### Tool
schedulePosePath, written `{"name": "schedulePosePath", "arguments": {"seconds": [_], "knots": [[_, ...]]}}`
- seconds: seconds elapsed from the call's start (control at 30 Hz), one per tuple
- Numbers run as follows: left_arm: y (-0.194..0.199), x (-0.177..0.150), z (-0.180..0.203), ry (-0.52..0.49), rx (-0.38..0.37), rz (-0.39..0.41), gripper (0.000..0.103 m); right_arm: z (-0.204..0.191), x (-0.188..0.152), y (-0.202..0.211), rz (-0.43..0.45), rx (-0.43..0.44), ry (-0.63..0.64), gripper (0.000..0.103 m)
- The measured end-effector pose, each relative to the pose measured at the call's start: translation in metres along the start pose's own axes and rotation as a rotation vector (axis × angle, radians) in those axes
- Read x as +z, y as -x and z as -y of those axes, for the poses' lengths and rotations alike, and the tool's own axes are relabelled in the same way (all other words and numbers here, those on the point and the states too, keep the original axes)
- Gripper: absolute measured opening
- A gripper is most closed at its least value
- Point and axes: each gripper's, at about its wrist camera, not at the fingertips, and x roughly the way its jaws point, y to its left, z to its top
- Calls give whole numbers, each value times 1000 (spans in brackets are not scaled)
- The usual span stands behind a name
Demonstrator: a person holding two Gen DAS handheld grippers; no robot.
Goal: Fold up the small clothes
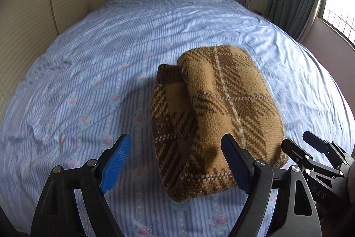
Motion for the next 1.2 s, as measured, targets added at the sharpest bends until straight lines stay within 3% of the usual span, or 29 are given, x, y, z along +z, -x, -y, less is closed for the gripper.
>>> {"name": "schedulePosePath", "arguments": {"seconds": [0.33, 0.5, 0.7, 0.9, 1.2], "knots": [[-16, -16, -6, 6, 14, -17, 85, -2, -4, -21, -62, -12, 30, 68], [-22, -21, -8, 2, 26, -12, 89, -1, -8, -27, -80, -31, 34, 74], [-6, -17, -7, 7, 33, 14, 88, 0, -3, -19, -71, -18, 24, 75], [7, -5, -19, 70, 8, 30, 98, 1, 16, -13, -41, 61, 15, 77], [-6, -11, -20, 182, -56, -53, 98, 41, 49, -57, -151, 284, -150, 77]]}}
